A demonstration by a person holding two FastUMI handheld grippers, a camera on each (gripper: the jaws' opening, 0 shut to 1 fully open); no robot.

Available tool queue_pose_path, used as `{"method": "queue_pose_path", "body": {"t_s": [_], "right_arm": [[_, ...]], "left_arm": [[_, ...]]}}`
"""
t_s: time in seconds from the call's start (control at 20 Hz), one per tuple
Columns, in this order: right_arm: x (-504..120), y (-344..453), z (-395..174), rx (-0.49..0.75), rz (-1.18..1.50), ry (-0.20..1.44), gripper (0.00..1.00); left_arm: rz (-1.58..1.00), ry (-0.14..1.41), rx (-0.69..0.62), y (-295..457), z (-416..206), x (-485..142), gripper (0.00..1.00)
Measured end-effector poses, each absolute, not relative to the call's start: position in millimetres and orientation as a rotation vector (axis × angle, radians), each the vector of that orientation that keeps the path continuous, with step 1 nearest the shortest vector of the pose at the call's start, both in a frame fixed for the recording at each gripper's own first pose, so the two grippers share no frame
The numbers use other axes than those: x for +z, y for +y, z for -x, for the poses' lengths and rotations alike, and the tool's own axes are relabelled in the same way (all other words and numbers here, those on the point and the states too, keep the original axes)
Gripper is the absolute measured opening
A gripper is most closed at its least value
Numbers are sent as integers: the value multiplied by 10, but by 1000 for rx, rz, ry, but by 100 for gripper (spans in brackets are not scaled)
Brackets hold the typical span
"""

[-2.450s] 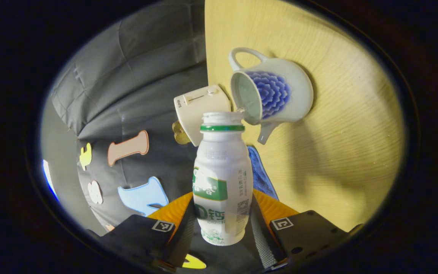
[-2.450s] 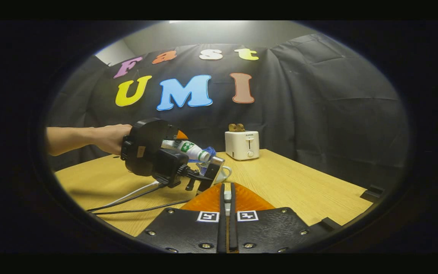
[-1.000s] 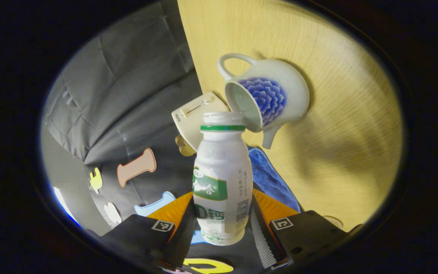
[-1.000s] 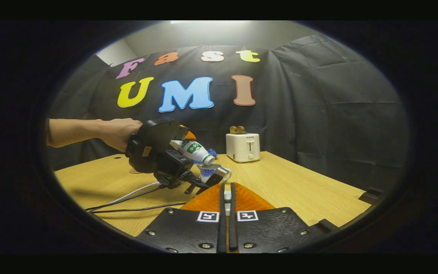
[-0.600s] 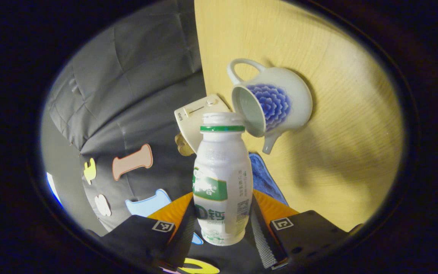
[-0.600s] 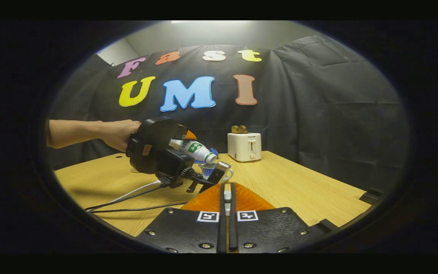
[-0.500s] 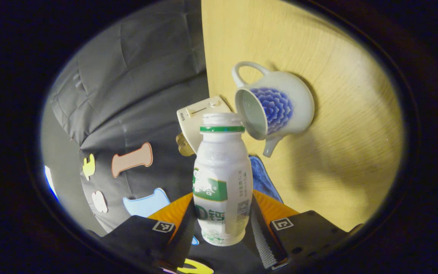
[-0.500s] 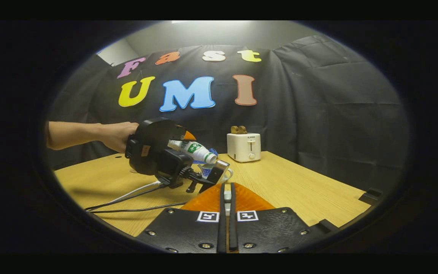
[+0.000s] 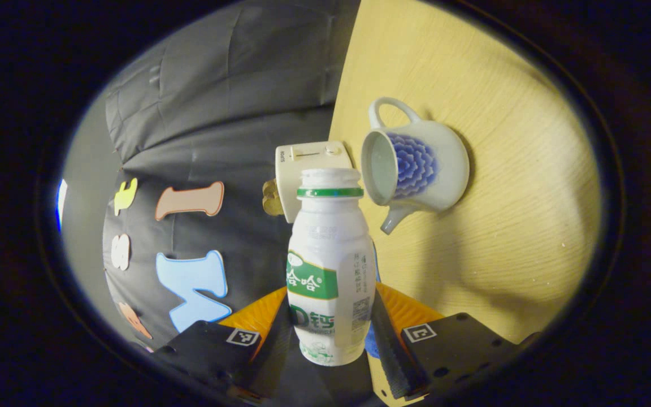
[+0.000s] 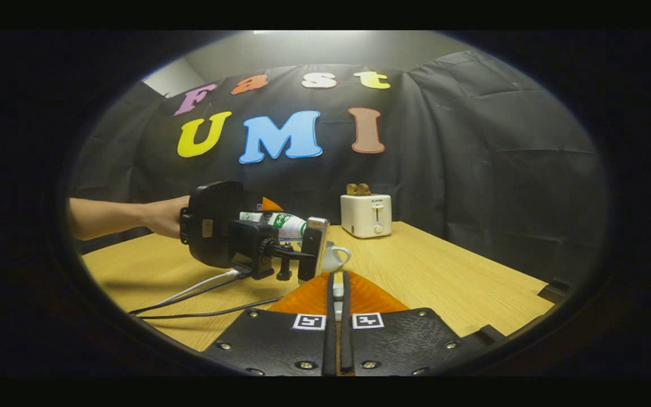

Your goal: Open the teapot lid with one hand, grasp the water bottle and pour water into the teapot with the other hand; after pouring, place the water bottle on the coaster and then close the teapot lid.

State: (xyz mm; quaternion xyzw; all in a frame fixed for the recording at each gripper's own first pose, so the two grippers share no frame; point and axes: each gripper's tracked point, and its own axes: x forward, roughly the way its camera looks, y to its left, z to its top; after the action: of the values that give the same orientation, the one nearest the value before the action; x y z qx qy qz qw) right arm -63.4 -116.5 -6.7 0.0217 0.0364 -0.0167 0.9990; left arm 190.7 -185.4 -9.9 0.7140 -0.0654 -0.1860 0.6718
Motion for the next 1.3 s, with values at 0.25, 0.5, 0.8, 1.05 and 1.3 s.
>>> {"method": "queue_pose_path", "body": {"t_s": [0.25, 0.5, 0.8, 1.05, 1.3], "right_arm": [[-25, -1171, 600, -35, -32, 67, 3], [31, -1176, 527, -30, -14, 67, 3], [127, -1140, 275, -4, 21, 75, 3], [257, -1078, -51, 8, 33, 61, 3], [414, -1032, -441, 10, 38, 42, 0]], "left_arm": [[-1444, -122, -404, -1737, -1837, -67, 77], [-1203, -98, -384, -1643, -1799, -35, 81], [-972, -54, -340, -1359, -1758, -19, 77], [-776, -39, -308, -1159, -1719, 65, 77], [-591, -48, -283, -935, -1683, 185, 78]]}}
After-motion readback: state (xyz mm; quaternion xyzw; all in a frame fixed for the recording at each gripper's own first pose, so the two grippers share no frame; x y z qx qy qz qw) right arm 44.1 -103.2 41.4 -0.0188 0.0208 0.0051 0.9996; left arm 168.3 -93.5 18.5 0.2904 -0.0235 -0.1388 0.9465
